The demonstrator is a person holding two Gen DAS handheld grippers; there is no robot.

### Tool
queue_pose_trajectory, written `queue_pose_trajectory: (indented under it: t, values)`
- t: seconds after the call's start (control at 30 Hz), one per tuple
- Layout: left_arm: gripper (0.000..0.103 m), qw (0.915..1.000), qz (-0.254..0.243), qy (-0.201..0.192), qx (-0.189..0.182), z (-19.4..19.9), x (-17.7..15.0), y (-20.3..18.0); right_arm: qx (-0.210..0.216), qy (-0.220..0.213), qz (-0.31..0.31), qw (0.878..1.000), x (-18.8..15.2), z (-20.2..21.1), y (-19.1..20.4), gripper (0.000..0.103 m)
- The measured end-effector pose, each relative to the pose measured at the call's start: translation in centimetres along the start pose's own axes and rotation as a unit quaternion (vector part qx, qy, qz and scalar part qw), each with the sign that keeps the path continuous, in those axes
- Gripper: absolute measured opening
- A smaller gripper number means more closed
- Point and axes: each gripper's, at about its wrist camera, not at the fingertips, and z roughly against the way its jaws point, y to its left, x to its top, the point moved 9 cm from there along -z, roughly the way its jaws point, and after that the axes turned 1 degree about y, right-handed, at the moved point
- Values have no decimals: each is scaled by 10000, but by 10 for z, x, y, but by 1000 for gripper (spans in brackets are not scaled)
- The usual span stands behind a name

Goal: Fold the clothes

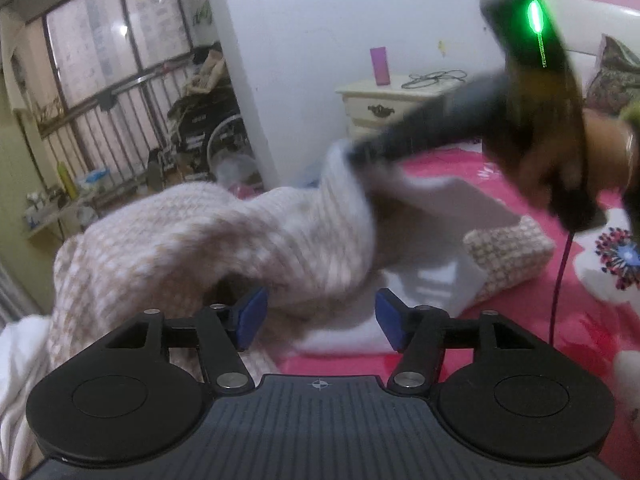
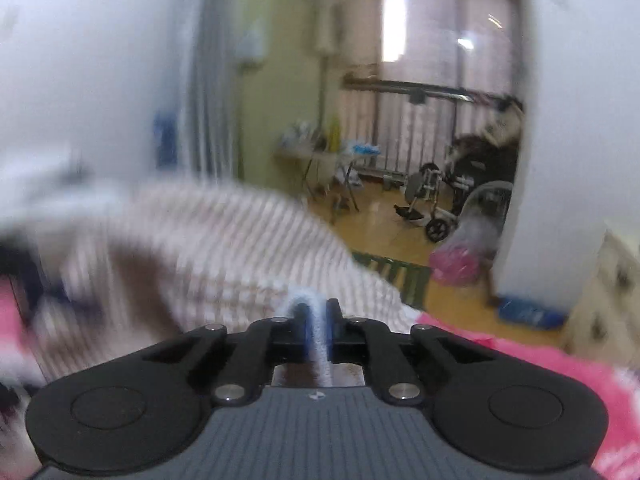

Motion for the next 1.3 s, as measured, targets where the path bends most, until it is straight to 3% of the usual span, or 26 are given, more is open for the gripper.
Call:
queue_pose_trajectory:
  t: [0.1,0.2,0.33,0.5,0.7,0.97,1.07,1.17,1.3]
  values:
    - [62,9999,-67,-68,100,-18,4,-3,327,-244,-828,9957,34,19,-19,8]
    - [63,9996,-80,-114,265,-35,10,-5,533,-477,-1184,9904,55,39,-29,8]
    - [65,9981,398,-261,395,-43,21,-2,720,-636,-1179,9884,64,57,-29,8]
    - [67,9929,817,-531,684,-41,35,3,751,-643,-1063,9894,61,50,-18,8]
    - [67,9879,829,-475,1224,-55,36,0,1036,-762,-1562,9793,69,63,-24,8]
    - [74,9825,913,-453,1558,-41,39,-21,754,-694,-1094,9887,62,69,-17,8]
    - [72,9736,1202,-558,1856,-28,39,-9,735,-691,-1073,9891,55,75,-14,8]
    - [61,9656,1439,-855,1992,-3,40,3,547,-695,-987,9912,47,76,-17,8]
    - [53,9494,1219,-1474,2491,43,45,19,569,-561,-1309,9882,33,78,-20,8]
